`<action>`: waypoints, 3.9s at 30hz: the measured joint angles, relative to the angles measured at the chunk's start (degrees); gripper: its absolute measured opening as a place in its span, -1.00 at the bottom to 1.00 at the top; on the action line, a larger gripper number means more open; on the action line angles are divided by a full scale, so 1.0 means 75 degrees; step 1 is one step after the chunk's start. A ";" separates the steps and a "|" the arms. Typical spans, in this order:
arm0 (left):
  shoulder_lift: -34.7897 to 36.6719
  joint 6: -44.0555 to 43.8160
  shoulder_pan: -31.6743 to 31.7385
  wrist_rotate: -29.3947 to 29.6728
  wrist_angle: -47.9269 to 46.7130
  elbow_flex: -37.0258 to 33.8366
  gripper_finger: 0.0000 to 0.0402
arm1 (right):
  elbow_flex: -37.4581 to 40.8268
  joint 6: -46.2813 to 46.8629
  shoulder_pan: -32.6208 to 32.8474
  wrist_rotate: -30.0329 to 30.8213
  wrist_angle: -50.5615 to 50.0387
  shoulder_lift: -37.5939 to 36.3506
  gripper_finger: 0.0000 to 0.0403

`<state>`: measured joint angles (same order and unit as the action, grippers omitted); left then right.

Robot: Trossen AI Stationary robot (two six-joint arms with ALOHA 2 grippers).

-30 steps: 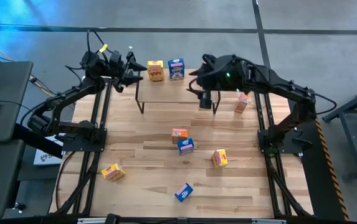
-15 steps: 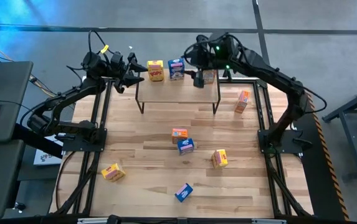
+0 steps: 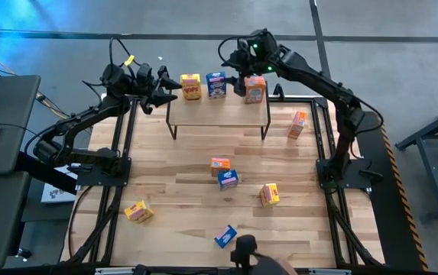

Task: Stack cereal on shelf
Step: Adjust the blue cereal box on the shelf

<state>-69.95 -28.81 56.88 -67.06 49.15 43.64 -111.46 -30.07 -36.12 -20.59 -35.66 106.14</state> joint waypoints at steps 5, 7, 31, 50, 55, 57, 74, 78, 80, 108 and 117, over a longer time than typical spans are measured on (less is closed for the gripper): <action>0.0000 -0.0155 0.0000 -0.0001 0.0000 0.0000 0.11 | 0.0000 0.0000 -0.0131 -0.0106 0.0048 0.0248 0.29; 0.0000 -0.0158 0.0000 -0.0001 0.0000 0.0000 0.11 | 0.0000 -0.0002 -0.0151 -0.0121 0.0031 0.0318 0.29; 0.0000 -0.0135 0.0000 0.0028 0.0000 0.0000 0.11 | 0.0000 0.0207 -0.0253 0.0084 0.0061 0.0756 0.29; 0.0000 -0.0127 0.0003 0.0028 0.0000 -0.0003 0.11 | 0.0000 0.0216 -0.0253 0.0476 -0.0090 0.0824 0.23; 0.0000 0.0061 0.0003 0.0025 0.0000 -0.0003 0.11 | 0.0000 0.0210 -0.0253 0.0319 -0.0012 0.0832 0.23; 0.0000 0.0061 0.0003 0.0025 0.0000 -0.0003 0.11 | 0.0000 0.0207 -0.0253 0.0313 -0.0013 0.0841 0.23; 0.0000 0.0055 0.0003 0.0028 -0.0003 -0.0004 0.11 | 0.0000 0.0229 -0.0250 0.0436 -0.0147 0.0893 -0.08; 0.0000 0.0055 0.0003 0.0025 -0.0003 -0.0003 0.11 | 0.0000 0.0233 -0.0240 0.0488 -0.0210 0.0891 -0.09; 0.0000 0.0058 0.0003 0.0025 -0.0003 -0.0006 0.11 | 0.0000 0.0375 -0.0233 0.0553 -0.0245 0.0882 -0.08; 0.0000 0.0058 0.0000 0.0025 -0.0006 -0.0006 0.11 | -0.0781 0.1091 0.0014 0.1607 -0.2076 0.0878 -0.08; 0.0000 0.0058 0.0003 0.0025 -0.0003 -0.0006 0.11 | -0.0781 0.1143 0.0120 0.1818 -0.2192 0.0864 -0.08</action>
<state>-69.95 -28.38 56.90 -66.87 49.12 43.59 -117.32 -21.50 -35.22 -6.96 -52.10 112.62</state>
